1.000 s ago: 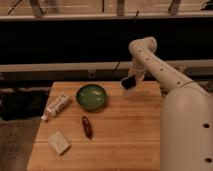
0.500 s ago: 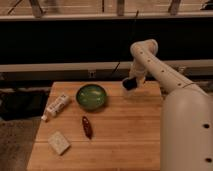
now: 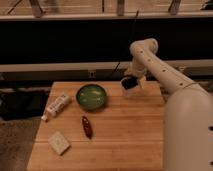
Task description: Place the eraser in the ceramic cup
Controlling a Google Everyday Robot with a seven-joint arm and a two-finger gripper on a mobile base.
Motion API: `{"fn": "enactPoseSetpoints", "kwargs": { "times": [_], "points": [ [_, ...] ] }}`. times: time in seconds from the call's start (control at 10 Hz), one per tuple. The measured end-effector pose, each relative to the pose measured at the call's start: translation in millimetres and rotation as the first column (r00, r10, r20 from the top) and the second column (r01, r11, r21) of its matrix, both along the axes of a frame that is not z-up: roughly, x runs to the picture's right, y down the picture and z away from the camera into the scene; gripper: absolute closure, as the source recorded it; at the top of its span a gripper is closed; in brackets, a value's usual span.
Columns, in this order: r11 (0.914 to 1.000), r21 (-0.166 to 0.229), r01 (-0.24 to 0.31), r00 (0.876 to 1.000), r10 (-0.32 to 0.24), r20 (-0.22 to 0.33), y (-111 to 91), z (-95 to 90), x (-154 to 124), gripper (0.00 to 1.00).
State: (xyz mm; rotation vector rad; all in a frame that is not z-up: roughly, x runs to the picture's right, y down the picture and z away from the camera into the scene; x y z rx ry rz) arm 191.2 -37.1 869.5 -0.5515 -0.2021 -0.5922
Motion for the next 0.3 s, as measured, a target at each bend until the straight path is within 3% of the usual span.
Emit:
{"fn": "enactPoseSetpoints", "kwargs": {
  "times": [0.1,0.3],
  "points": [
    [0.9999,0.005,-0.01,1.0,0.01,-0.007,-3.4,1.6,1.4,0.34],
    [0.9999,0.006,-0.013,1.0,0.013,-0.01,-1.0,5.1,6.6,0.45]
  ]
}}
